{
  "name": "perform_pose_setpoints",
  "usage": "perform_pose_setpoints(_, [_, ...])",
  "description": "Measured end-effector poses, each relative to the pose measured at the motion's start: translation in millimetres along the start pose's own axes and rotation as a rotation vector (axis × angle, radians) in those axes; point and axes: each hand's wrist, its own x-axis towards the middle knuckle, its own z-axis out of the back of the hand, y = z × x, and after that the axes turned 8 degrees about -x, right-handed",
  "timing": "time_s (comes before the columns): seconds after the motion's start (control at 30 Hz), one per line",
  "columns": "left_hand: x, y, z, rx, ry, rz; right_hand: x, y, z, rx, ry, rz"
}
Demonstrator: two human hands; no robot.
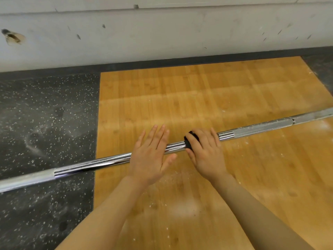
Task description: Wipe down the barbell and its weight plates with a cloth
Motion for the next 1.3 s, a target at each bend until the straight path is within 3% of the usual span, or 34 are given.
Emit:
perform_pose_setpoints(0.17, [3, 2, 0, -0.011, 0.015, -0.007, -4, -51, 7, -0.007, 0.004, -0.17])
perform_pose_setpoints(0.3, [8, 6, -1, -0.018, 0.028, -0.004, 2, -41, 6, 0.01, 0.008, -0.245])
perform_pose_setpoints(0.6, [19, 12, 4, -0.012, 0.045, 0.008, 15, 22, -5, 0.07, 0.033, -0.046])
perform_pose_setpoints(0.87, [34, 20, 7, 0.034, 0.109, 0.036, 21, -48, -1, 0.055, 0.094, -0.101])
perform_pose_setpoints(1.07, [47, 25, 8, 0.028, 0.102, 0.085, 39, -52, 3, 0.052, 0.215, -0.077])
perform_pose_setpoints(1.2, [60, 30, 20, -0.05, 0.252, 0.082, 52, -55, 4, 0.018, 0.221, -0.051])
perform_pose_setpoints(1.3, [74, 32, 39, 0.047, 0.366, -0.03, 63, -55, 8, 0.033, 0.239, -0.037])
